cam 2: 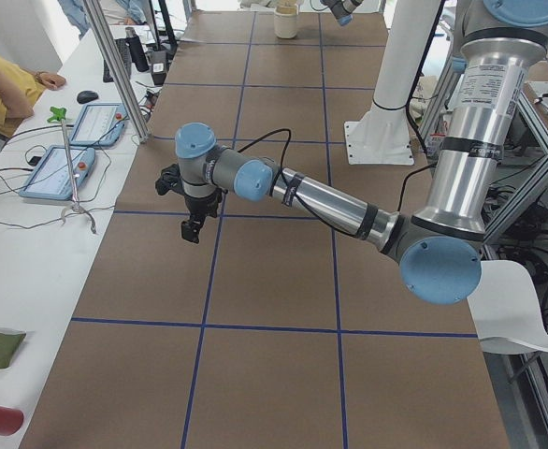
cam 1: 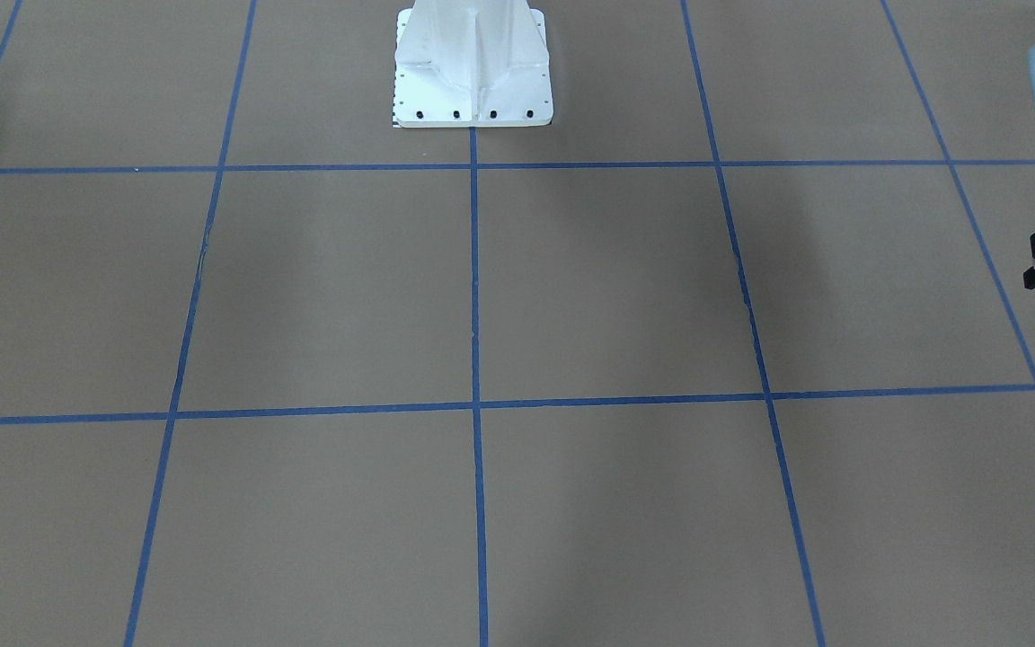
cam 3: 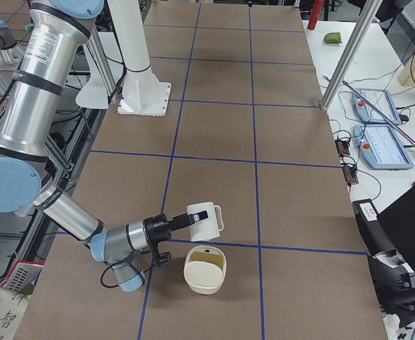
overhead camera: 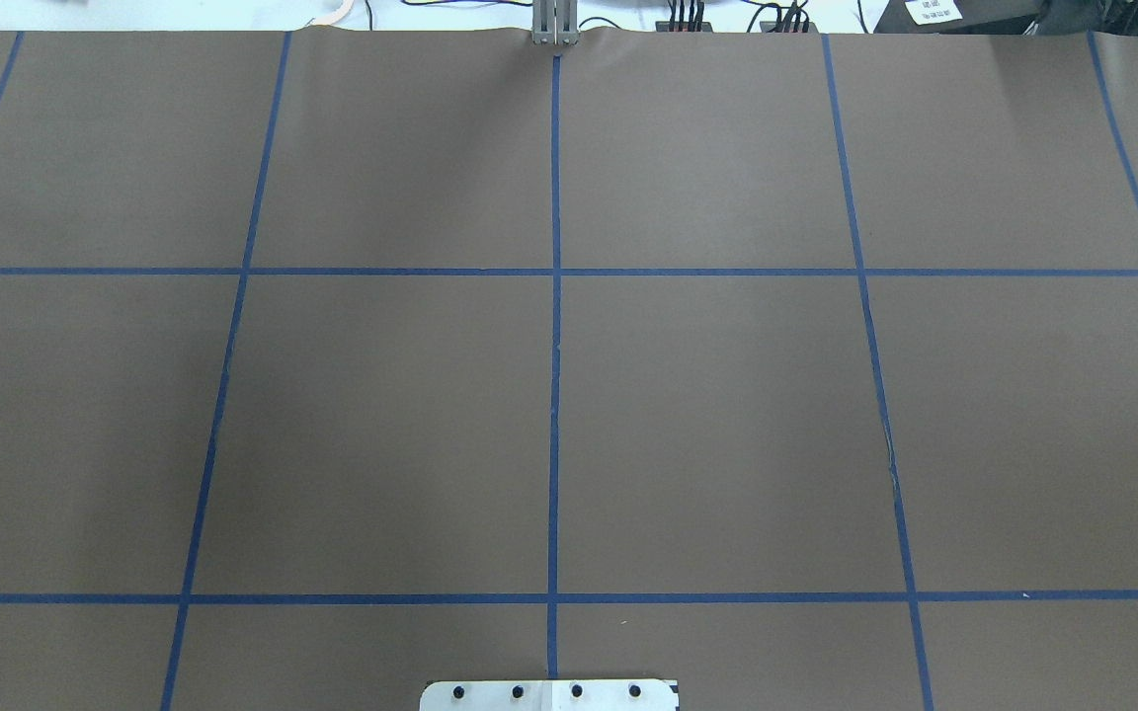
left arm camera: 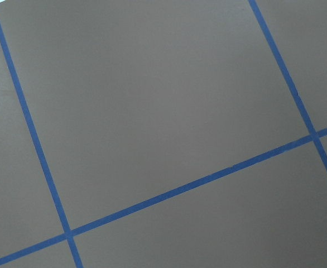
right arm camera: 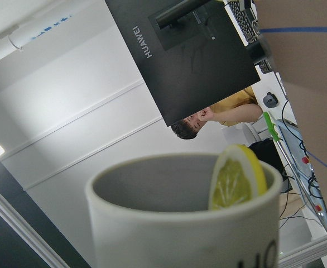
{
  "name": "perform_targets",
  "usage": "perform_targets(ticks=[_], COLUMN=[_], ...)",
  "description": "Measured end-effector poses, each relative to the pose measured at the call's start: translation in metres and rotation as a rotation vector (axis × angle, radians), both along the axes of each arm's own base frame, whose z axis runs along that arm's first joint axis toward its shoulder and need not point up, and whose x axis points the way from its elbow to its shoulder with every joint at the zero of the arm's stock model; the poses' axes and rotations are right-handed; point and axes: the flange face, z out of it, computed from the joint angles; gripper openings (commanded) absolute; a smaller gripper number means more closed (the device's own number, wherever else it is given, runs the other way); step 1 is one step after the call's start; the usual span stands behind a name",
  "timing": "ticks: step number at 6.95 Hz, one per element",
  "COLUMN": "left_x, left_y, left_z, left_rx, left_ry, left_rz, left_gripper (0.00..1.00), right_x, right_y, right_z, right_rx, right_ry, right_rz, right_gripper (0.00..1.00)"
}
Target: Left arm hands cup to right arm to dump lemon
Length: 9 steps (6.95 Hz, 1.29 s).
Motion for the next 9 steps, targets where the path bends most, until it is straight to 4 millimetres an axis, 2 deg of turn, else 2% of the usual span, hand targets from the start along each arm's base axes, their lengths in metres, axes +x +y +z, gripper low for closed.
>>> perform_targets(ticks=[5, 8, 9], left_x=[0.0013, 0.0014, 0.0014], left_y=[-0.0012, -0.0013, -0.0013], left_z=[-0.0021, -0.0019, -0.0019], left_rx=[0.000, 0.000, -0.001], left_ry=[0.003, 0.003, 0.003], left_rz=[0.001, 0.001, 0.001], left_gripper=[1.00, 1.00, 1.00], right_x=[0.0063, 0.0075, 0.0073], right_y=[-0.0014, 0.0000, 0.0021], right_z=[-0.0064, -0.0045, -0.0011], right_rx=[0.070, 0.074, 0.067], right_ry=[-0.244, -0.238, -0.178], right_rz=[0.002, 0.008, 0.011], right_gripper=[0.00, 0.00, 0.00])
